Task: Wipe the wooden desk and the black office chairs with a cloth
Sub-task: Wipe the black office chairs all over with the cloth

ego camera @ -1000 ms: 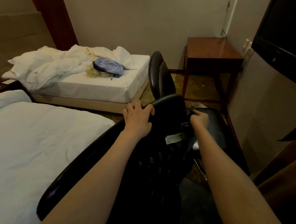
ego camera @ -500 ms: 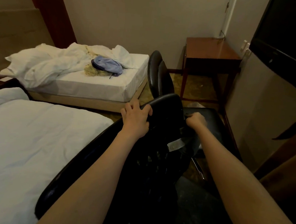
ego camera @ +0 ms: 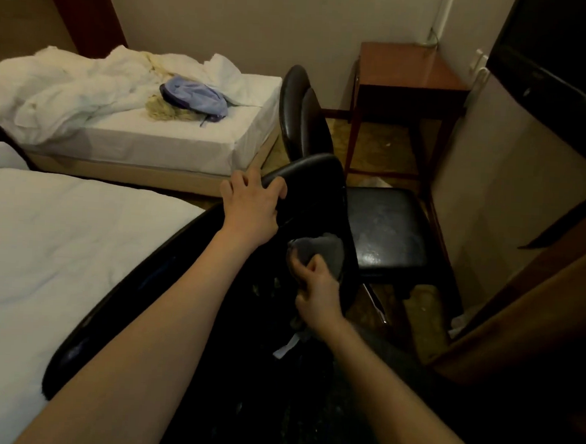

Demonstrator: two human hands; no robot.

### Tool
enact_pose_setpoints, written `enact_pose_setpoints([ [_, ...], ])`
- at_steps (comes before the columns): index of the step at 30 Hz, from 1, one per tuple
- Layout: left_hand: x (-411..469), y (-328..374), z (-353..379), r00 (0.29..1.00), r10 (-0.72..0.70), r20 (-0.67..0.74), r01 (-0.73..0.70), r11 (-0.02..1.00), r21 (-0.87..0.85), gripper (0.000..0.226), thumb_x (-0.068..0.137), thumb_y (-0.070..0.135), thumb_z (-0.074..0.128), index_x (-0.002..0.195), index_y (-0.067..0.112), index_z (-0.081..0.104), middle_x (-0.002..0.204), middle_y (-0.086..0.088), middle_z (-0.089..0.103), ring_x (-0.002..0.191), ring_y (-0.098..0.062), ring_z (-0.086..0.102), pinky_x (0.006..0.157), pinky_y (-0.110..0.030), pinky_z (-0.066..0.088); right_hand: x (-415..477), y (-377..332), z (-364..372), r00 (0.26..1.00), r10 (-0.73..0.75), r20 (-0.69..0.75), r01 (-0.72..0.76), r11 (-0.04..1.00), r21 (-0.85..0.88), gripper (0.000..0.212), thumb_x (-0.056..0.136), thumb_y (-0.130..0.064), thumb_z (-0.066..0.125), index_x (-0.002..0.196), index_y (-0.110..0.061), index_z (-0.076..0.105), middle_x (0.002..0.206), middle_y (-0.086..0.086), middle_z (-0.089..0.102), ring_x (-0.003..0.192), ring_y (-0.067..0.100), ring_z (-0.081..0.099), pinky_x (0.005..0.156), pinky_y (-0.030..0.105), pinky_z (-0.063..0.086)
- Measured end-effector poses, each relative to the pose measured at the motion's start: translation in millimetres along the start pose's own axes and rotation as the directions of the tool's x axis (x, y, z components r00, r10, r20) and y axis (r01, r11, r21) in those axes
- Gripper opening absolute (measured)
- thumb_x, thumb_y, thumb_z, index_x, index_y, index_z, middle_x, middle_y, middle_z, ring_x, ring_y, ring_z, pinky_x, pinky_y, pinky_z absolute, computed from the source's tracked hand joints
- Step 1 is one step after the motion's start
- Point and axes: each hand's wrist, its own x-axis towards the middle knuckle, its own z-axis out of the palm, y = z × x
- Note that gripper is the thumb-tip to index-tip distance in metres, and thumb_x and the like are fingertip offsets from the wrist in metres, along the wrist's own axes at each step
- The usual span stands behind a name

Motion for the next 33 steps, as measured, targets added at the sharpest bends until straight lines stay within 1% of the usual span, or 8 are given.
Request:
enact_pose_setpoints([
  [4,-5,1,-2,0.998,0.055,0.037,-0.057,0.996,0.075,0.03,0.09,0.021,0.05,0.119,0.025,0.041,0.132,-0.016,0.029,0.116,-0.04,0.032,0.096,-0.049,0.029,-41,12,10,0.98,-0.082,0.183,0.072,0.996,0.059,0.061,0.081,0.004,0.054,0.137,-0.019,0.048,0.098,-0.005,0.032,0.095,0.026,0.048,0.081,0.021,0.036],
  [9,-8,-7,-16,0.979,0.131,0.154,-0.121,0.99,-0.07,0.048,0.089,0.021,0.052,0.133,0.032,0.036,0.137,-0.016,0.028,0.121,-0.041,0.027,0.102,-0.049,0.024,-18,-8,-36,0.974,0.031,-0.225,0.005,0.987,0.159,0.059,0.073,0.005,0.044,0.128,-0.011,0.058,0.093,0.004,0.039,0.085,0.02,0.047,0.081,0.02,0.037],
  [13,-26,-18,-35,0.994,0.103,0.046,-0.085,0.949,-0.305,0.067,0.084,0.016,0.057,0.144,0.023,0.027,0.137,-0.018,0.033,0.125,-0.038,0.03,0.104,-0.045,0.027,15,-22,-57,0.961,0.012,-0.275,0.039,0.983,0.18,0.059,0.08,0.008,0.053,0.135,-0.012,0.05,0.102,0.005,0.033,0.087,0.01,0.04,0.085,0.005,0.03],
  [15,-40,-27,-38,0.999,-0.011,-0.051,-0.002,0.969,-0.247,0.064,0.085,0.019,0.059,0.142,0.018,0.03,0.134,-0.016,0.038,0.123,-0.036,0.035,0.1,-0.043,0.032,23,-20,-51,0.954,0.183,-0.235,-0.121,0.959,0.256,0.065,0.082,0.005,0.053,0.143,-0.013,0.037,0.116,0.007,0.03,0.096,0.013,0.038,0.092,0.009,0.026],
  [19,-59,-58,-33,0.982,-0.172,0.074,0.185,0.952,-0.245,0.052,0.088,0.036,0.061,0.131,0.011,0.046,0.127,-0.016,0.05,0.119,-0.034,0.042,0.094,-0.039,0.036,31,-13,-35,0.874,0.466,-0.139,-0.356,0.808,0.47,0.059,0.082,-0.012,0.054,0.14,-0.009,0.042,0.128,0.016,0.041,0.098,0.027,0.051,0.088,0.028,0.04],
  [24,-64,-65,-28,0.989,-0.147,0.023,0.145,0.922,-0.359,0.048,0.084,0.034,0.066,0.128,0.015,0.056,0.121,-0.012,0.056,0.117,-0.029,0.046,0.092,-0.035,0.037,-3,-45,-11,0.968,0.229,-0.105,-0.14,0.834,0.534,0.032,0.083,0.006,0.054,0.105,-0.017,0.056,0.106,0.013,0.041,0.093,0.026,0.048,0.086,0.028,0.041],
  [28,-68,-66,-23,0.986,-0.163,-0.02,0.146,0.925,-0.352,0.052,0.086,0.033,0.064,0.133,0.014,0.052,0.123,-0.013,0.054,0.118,-0.031,0.045,0.095,-0.035,0.036,-54,-42,32,0.999,0.014,-0.038,0.007,0.863,0.506,0.044,0.079,0.003,0.052,0.12,-0.009,0.059,0.094,-0.008,0.034,0.086,-0.003,0.043,0.08,0.005,0.035],
  [33,-66,-66,-22,0.986,-0.168,-0.005,0.156,0.93,-0.333,0.052,0.086,0.033,0.064,0.133,0.014,0.052,0.124,-0.015,0.054,0.117,-0.033,0.045,0.096,-0.038,0.036,-97,-11,55,0.977,-0.054,0.205,-0.059,0.858,0.511,0.039,0.086,0.01,0.055,0.115,-0.014,0.063,0.098,0.002,0.04,0.089,0.003,0.048,0.095,0.015,0.037],
])
